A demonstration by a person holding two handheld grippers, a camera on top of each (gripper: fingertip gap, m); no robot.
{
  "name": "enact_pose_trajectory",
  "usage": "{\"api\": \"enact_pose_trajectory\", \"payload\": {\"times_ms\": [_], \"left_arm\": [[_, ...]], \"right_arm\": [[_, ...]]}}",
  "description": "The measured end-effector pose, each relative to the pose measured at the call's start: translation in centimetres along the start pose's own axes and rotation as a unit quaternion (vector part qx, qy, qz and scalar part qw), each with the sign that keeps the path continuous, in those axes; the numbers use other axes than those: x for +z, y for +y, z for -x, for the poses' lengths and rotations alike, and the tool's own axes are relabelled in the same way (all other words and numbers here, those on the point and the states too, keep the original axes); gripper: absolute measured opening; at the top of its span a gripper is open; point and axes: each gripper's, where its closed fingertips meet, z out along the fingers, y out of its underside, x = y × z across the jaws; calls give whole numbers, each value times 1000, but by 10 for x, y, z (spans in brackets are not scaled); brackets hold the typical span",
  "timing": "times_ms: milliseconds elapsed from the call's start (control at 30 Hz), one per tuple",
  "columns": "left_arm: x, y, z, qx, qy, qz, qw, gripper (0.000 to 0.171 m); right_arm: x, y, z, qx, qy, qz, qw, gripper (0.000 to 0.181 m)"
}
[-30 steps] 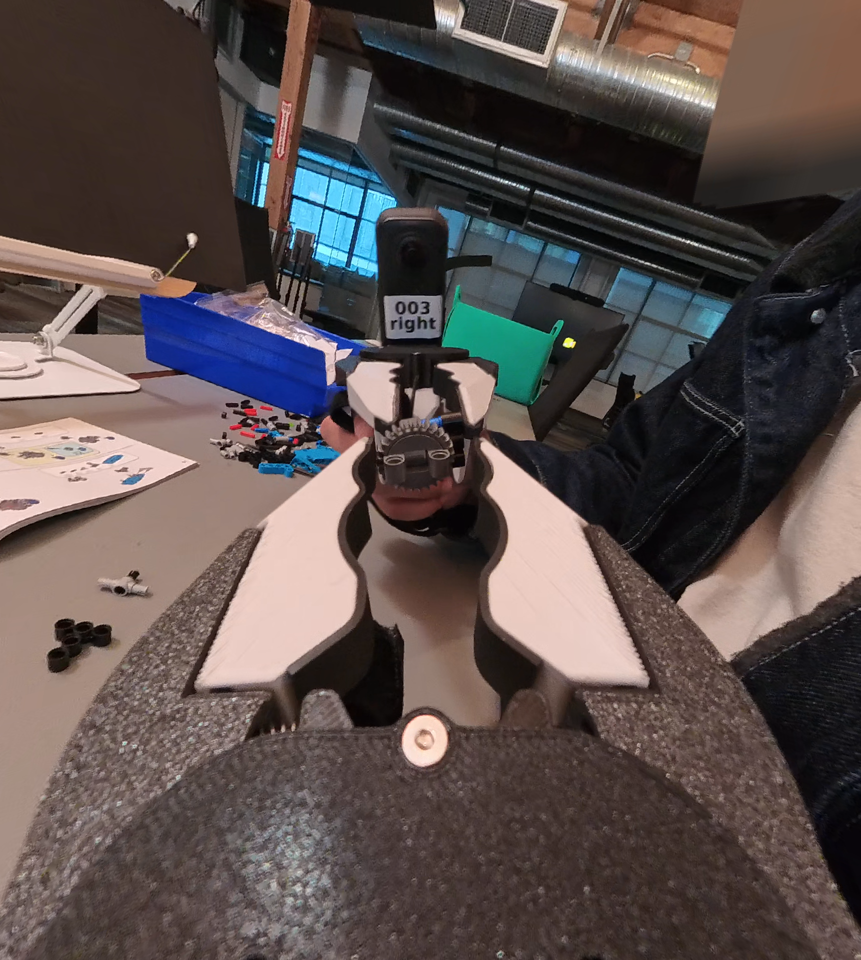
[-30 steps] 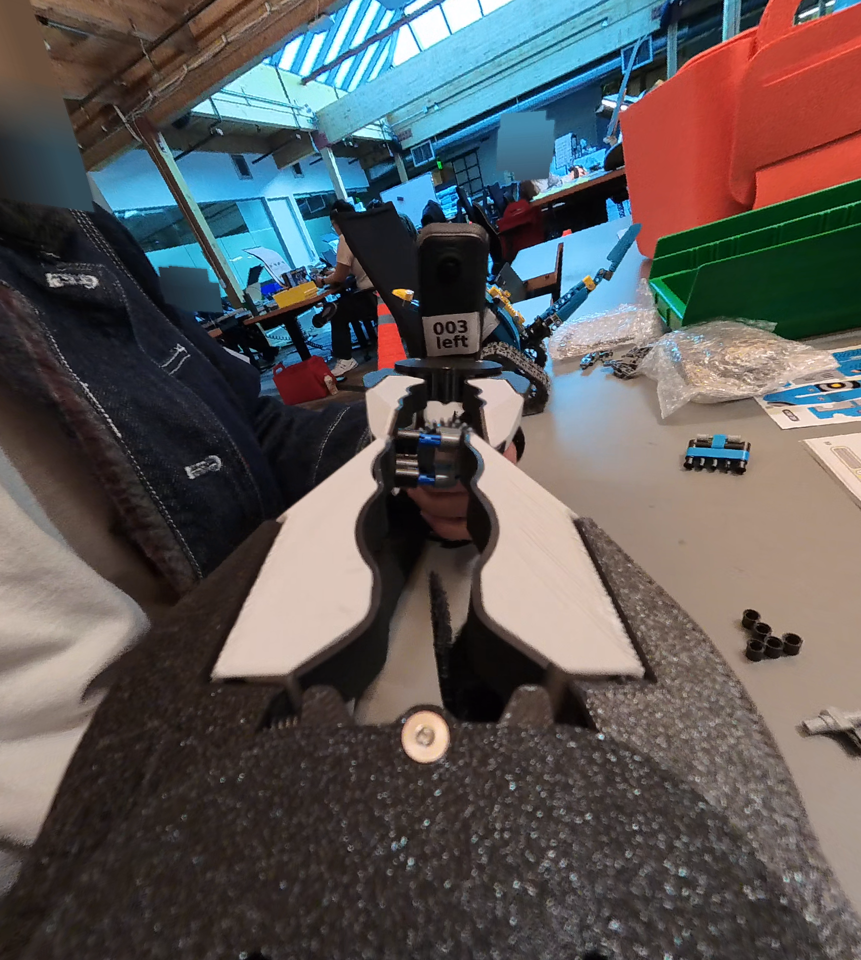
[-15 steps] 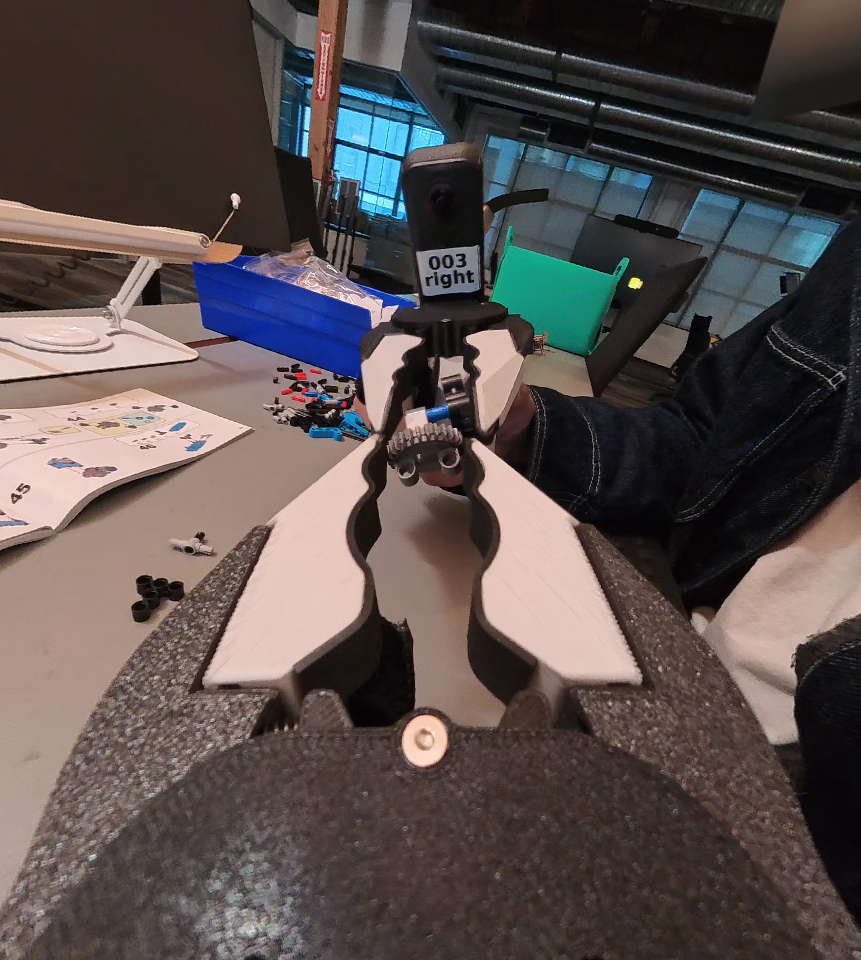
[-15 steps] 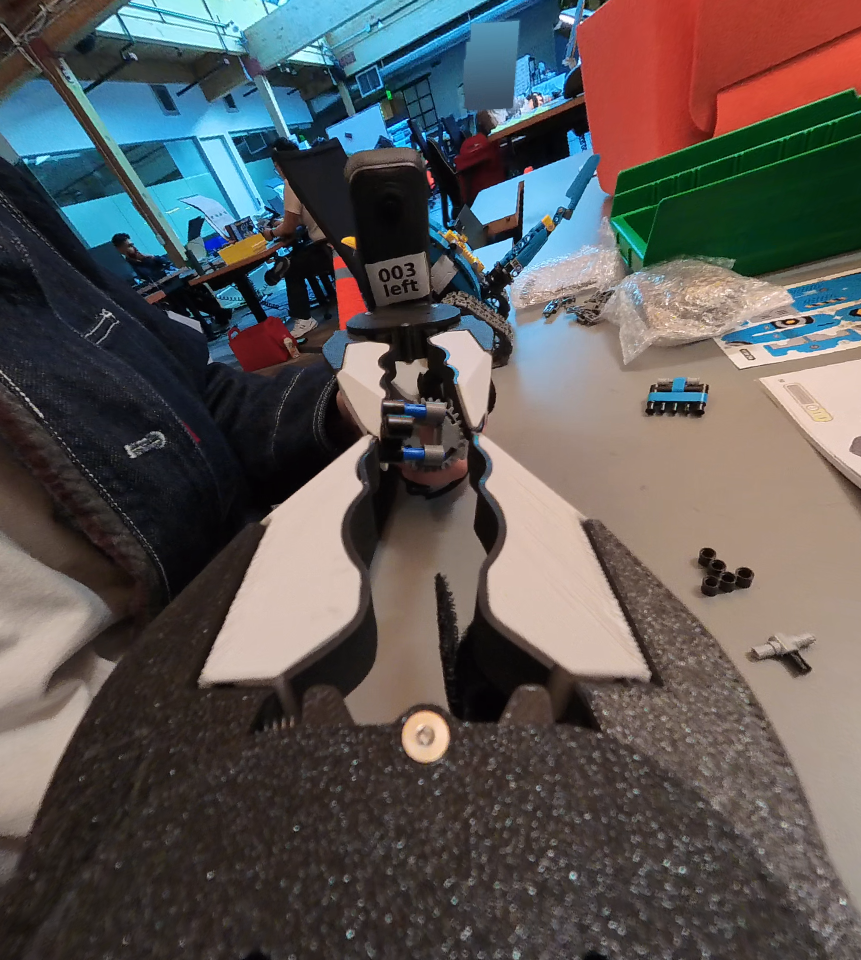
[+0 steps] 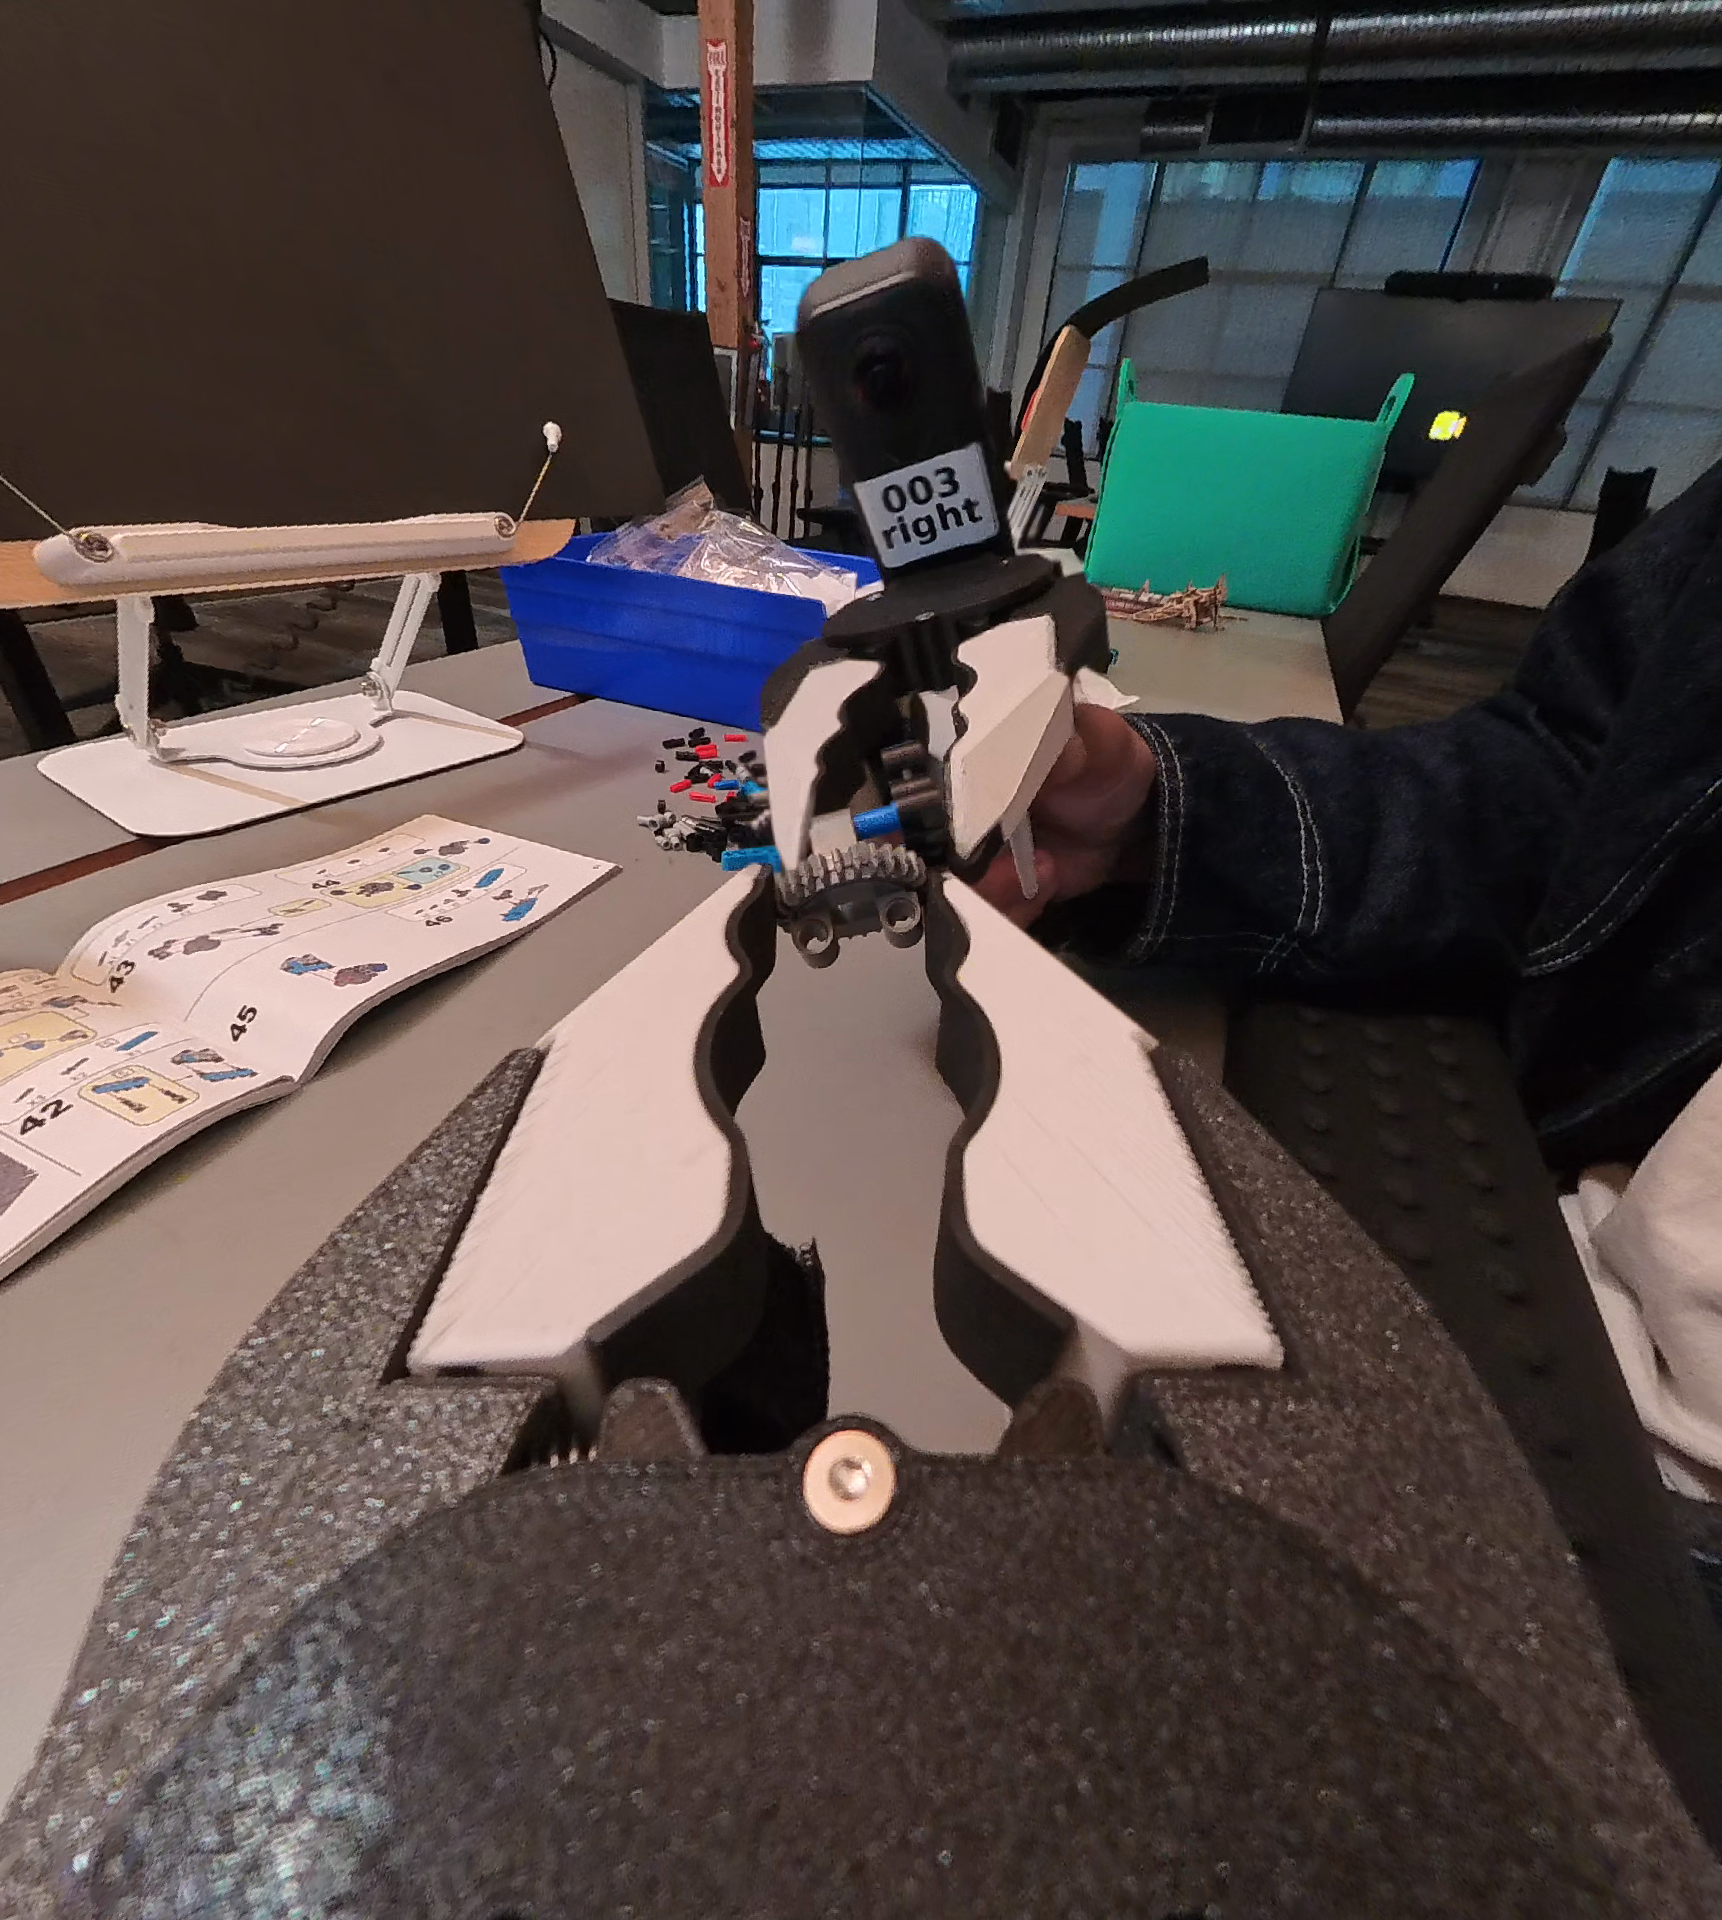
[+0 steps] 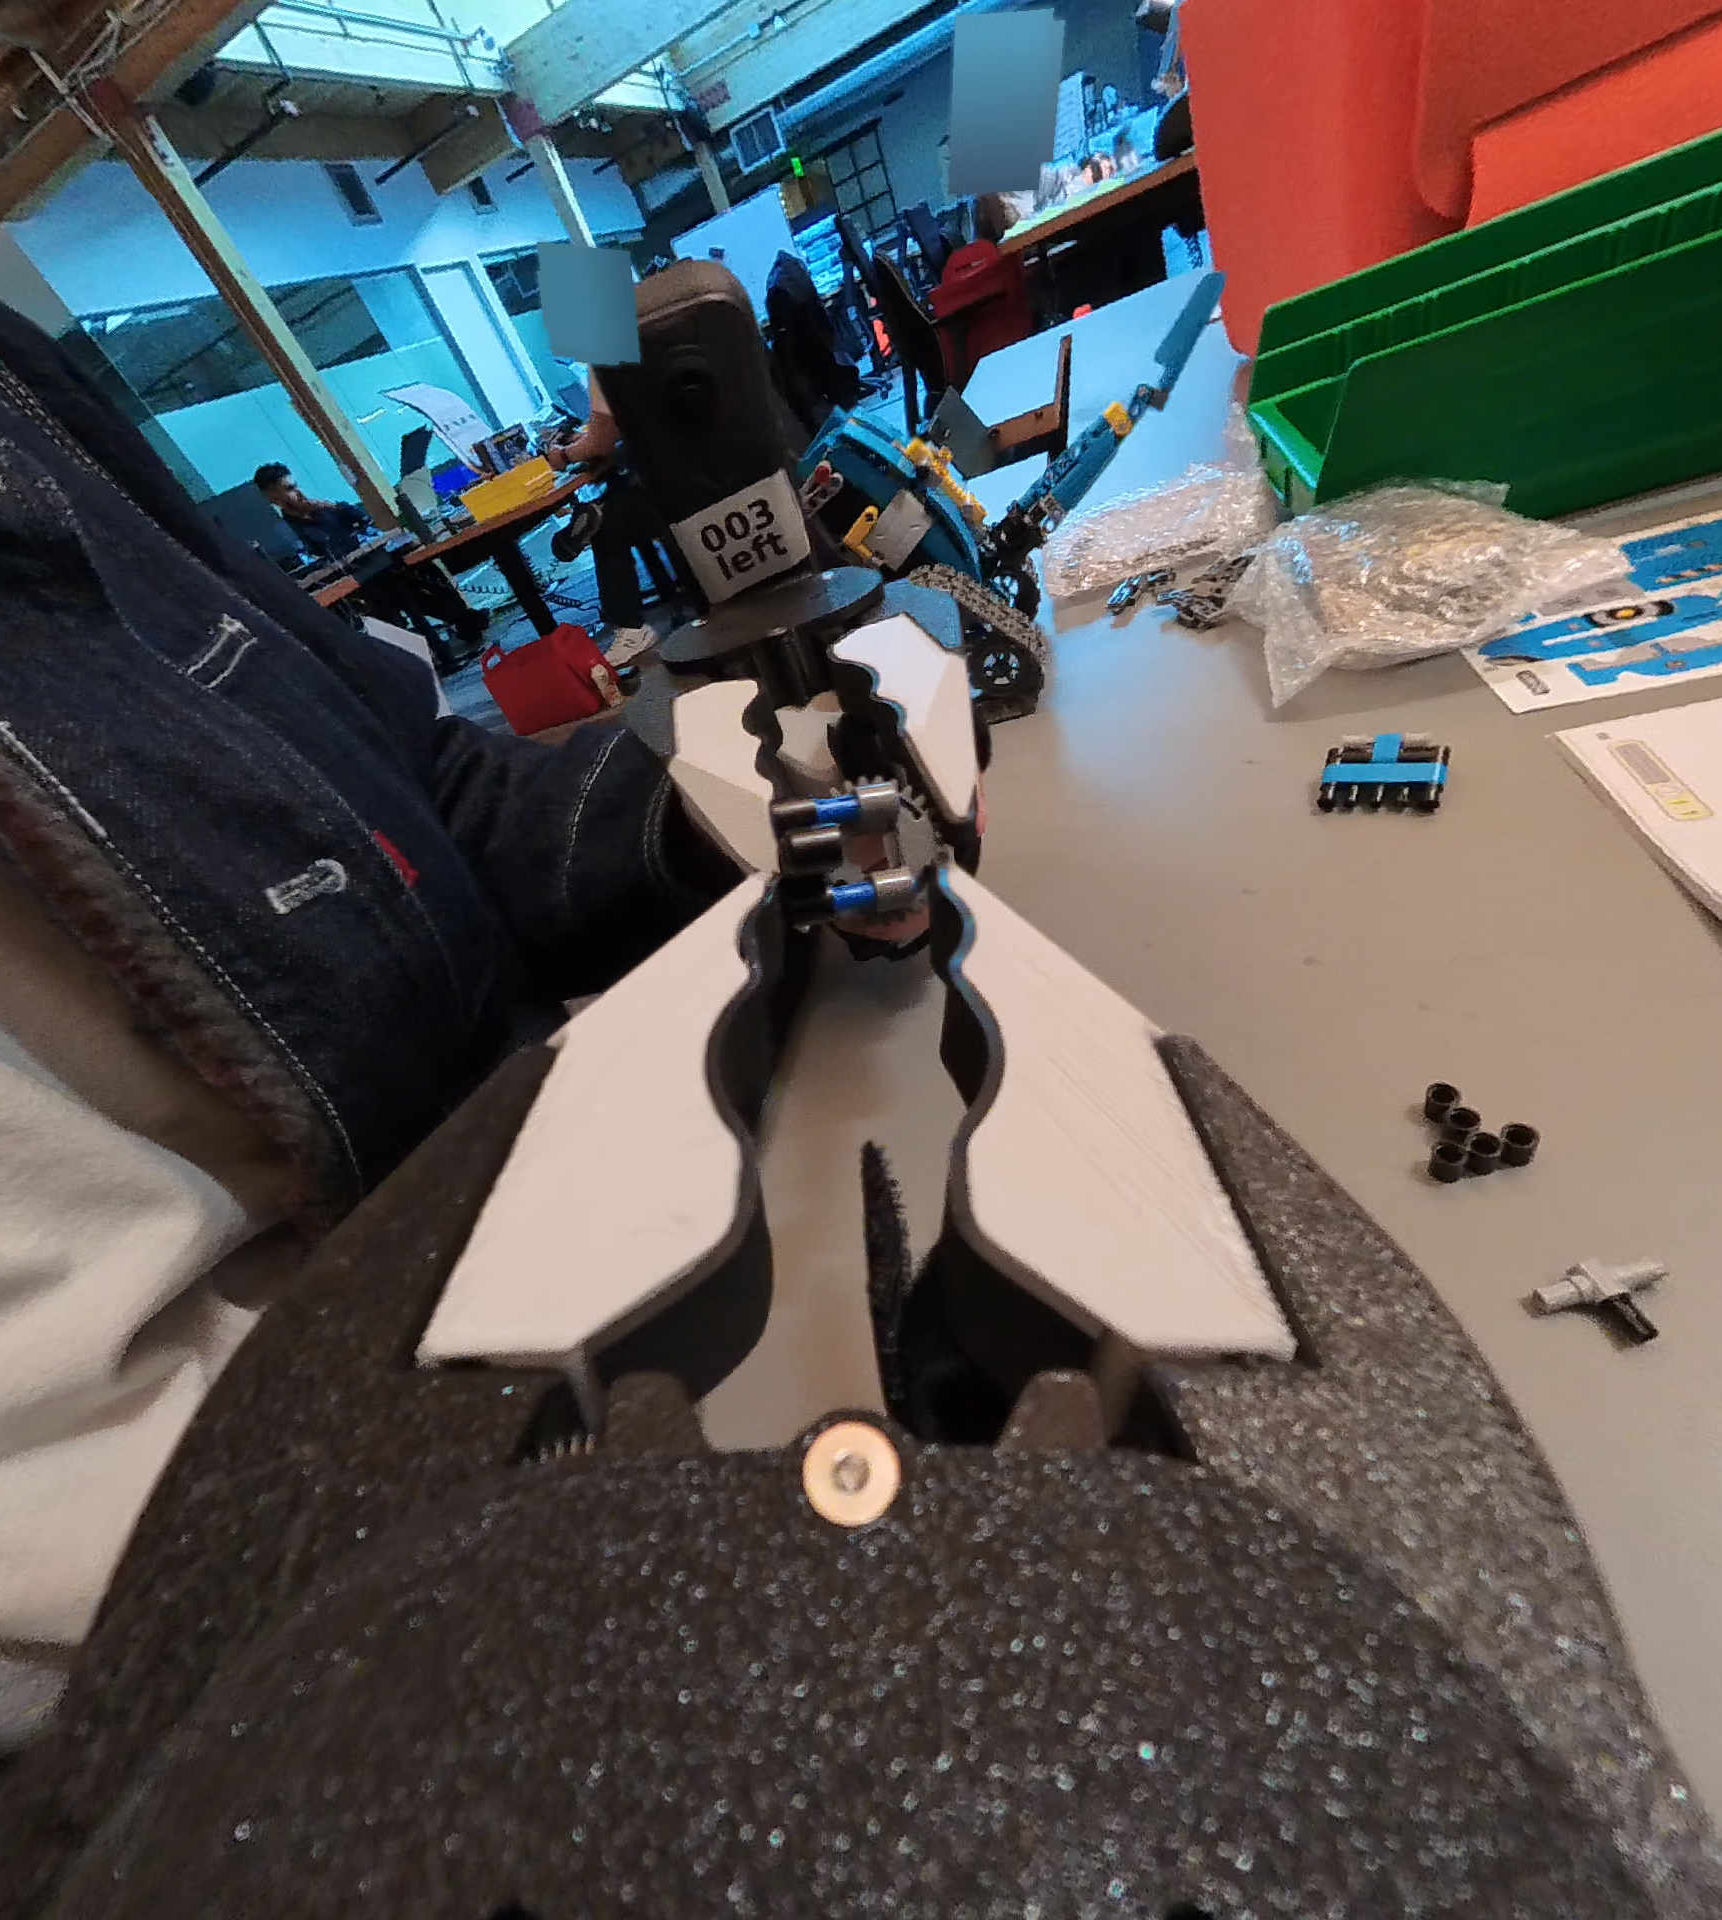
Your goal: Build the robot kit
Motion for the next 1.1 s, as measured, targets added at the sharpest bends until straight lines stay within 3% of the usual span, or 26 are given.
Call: {"api": "enact_pose_trajectory", "payload": {"times_ms": [100,167,267,433,700,867,1000,1100], "left_arm": [[3,8,3,-5,-5,20,1000,29],[3,6,0,-9,1,15,1000,28],[4,8,-2,-4,2,19,1000,28],[5,17,-1,22,-15,48,999,28],[3,22,10,43,-51,68,995,27],[4,23,7,58,-53,72,994,27],[4,24,12,68,-68,75,993,28],[4,15,10,82,-70,53,993,28]], "right_arm": [[1,-3,-1,7,3,-11,1000,45],[0,-3,-4,3,13,-13,1000,37],[0,0,-13,19,26,-5,999,51],[4,8,-19,7,48,19,999,56],[3,8,-25,-28,88,32,995,44],[3,13,-25,5,66,30,997,48],[5,12,-17,-15,54,32,998,28],[3,6,-16,-13,47,11,999,33]]}}
